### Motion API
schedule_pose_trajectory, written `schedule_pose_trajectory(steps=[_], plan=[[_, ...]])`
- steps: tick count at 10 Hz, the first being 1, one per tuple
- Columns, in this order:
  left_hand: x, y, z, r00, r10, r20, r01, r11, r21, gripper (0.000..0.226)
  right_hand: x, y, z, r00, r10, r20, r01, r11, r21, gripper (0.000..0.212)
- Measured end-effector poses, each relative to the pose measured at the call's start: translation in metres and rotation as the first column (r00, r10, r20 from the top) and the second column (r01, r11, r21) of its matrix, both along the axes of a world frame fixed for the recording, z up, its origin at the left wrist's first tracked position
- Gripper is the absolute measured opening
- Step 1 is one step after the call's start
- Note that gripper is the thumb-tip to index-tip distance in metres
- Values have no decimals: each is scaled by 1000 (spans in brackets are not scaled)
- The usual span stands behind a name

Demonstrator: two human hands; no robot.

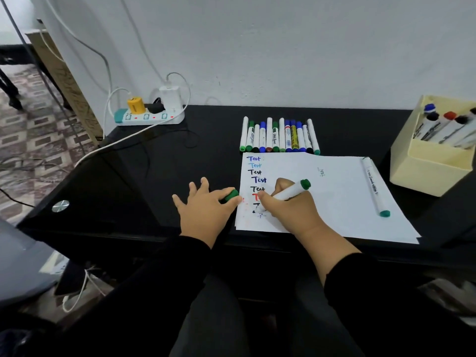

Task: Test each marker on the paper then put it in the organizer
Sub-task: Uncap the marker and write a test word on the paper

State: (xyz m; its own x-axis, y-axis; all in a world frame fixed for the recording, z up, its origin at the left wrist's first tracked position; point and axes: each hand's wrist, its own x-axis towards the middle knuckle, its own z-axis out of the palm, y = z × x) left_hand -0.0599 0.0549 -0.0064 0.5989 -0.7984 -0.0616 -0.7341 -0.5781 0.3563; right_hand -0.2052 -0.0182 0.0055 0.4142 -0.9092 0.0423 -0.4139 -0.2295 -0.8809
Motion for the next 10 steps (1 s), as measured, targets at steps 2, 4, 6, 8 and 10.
schedule_pose_trajectory(steps=[2,4,6,8,10], plan=[[0,1,0,1000,-10,12,10,1000,14,45,-2,0,1,998,-34,56,33,999,18,39],[-1,0,2,1000,-12,11,11,999,39,46,-2,2,2,999,-7,43,6,1000,30,36],[-1,0,2,1000,-11,11,10,999,43,46,-4,0,2,996,-51,71,51,999,1,39],[-1,1,1,1000,-9,6,9,999,34,45,-4,0,2,996,-46,80,44,999,28,38],[0,-1,0,1000,-9,9,9,999,40,46,-5,0,1,994,-60,90,59,998,9,39]])
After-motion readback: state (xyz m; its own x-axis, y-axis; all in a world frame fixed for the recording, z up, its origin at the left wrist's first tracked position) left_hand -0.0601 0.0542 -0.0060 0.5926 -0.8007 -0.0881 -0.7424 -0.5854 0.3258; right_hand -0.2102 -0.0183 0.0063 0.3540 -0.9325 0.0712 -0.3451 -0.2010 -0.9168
